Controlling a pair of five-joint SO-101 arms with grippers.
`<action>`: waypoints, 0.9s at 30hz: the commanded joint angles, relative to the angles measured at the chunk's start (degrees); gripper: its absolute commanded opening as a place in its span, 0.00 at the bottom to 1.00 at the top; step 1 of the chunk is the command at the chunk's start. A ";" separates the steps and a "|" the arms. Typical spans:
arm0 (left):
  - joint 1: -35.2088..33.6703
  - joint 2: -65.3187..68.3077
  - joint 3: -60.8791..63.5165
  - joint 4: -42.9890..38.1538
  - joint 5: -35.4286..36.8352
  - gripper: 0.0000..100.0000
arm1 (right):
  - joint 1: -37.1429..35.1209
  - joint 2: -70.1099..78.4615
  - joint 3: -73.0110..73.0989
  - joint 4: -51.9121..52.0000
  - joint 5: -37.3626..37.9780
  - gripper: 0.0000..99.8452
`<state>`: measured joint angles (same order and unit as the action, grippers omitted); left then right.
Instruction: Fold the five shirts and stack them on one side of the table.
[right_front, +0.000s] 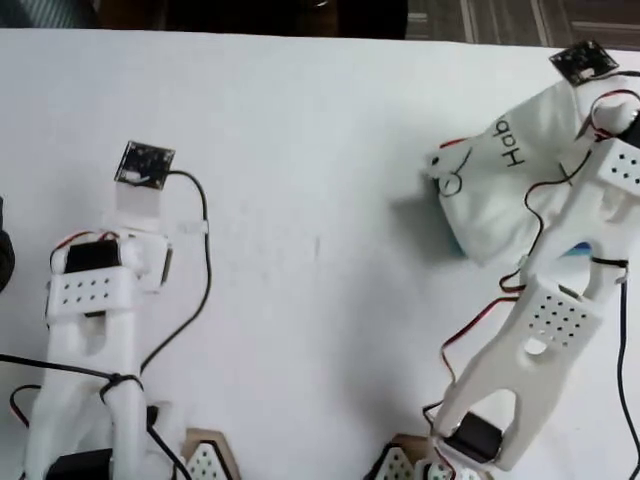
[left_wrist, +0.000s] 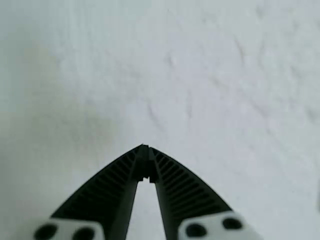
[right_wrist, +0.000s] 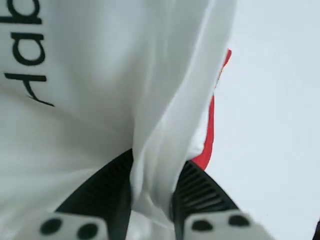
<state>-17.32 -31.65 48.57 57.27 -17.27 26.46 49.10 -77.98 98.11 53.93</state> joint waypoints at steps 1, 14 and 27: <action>-0.18 -1.58 -0.22 -0.44 0.09 0.03 | 2.24 0.22 -3.43 -3.12 0.44 0.02; -0.35 -1.58 -0.22 -0.44 0.00 0.03 | 3.30 7.16 -2.46 -11.21 0.09 0.02; -0.18 -1.41 -0.22 -0.79 -0.18 0.03 | 2.77 5.85 -4.84 -7.78 -0.09 0.21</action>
<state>-17.32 -31.65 48.57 57.27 -17.27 28.92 58.51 -79.47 89.23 53.93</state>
